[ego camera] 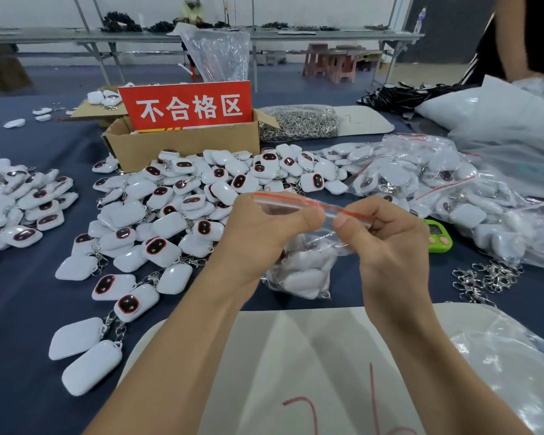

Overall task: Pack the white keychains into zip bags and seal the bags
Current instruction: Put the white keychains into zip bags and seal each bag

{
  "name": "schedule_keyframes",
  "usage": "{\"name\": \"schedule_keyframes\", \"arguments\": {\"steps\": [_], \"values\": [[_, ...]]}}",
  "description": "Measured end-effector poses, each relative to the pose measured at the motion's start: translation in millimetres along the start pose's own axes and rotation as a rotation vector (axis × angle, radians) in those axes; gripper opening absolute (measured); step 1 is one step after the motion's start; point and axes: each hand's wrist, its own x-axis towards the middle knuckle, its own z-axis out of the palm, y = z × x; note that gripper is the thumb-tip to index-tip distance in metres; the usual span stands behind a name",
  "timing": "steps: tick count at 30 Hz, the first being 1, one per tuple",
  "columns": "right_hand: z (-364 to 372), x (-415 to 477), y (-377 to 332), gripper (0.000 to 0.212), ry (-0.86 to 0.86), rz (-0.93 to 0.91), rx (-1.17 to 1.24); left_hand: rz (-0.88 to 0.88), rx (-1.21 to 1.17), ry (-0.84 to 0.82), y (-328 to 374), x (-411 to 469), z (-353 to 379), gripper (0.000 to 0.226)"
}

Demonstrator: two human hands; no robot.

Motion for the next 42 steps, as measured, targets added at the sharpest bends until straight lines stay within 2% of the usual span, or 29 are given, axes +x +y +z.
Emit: {"name": "schedule_keyframes", "arguments": {"steps": [5,8,14,16,21,25,28,33,37,42], "values": [[0.6,-1.9,4.5,0.012,-0.030,-0.003,0.014,0.022,0.005,0.048,-2.9,0.7,3.6,0.007],[0.5,-1.1,3.6,0.015,-0.052,-0.016,0.026,0.032,0.012,0.073,-6.0,1.1,7.1,0.018],[-1.5,2.3,2.4,0.015,-0.024,-0.014,0.016,0.025,0.036,0.012,2.2,0.2,4.6,0.005],[-2.9,2.4,2.4,0.011,-0.012,0.003,0.019,0.014,-0.005,0.062,5.1,-0.5,4.7,0.002],[-7.4,2.1,6.5,0.010,-0.027,0.132,0.141,-0.063,-0.081,0.204,5.7,-0.8,7.4,0.015],[-9.2,3.2,8.2,0.013,-0.016,0.127,0.136,-0.090,-0.054,0.137,7.6,-0.1,4.5,0.013],[-11.7,3.8,7.9,0.012,-0.027,0.129,0.143,-0.095,-0.053,0.146,7.9,1.3,-2.4,0.023],[-16.5,5.5,10.3,0.016,-0.064,0.211,0.185,-0.073,-0.090,0.146,4.5,2.5,-3.3,0.021],[-18.9,7.6,11.0,0.014,-0.008,0.209,0.174,-0.100,-0.097,0.105,5.2,4.4,-7.7,0.035],[-19.1,7.2,8.8,0.017,-0.017,0.229,0.183,-0.083,-0.166,0.138,7.9,2.8,-1.7,0.030]]}}
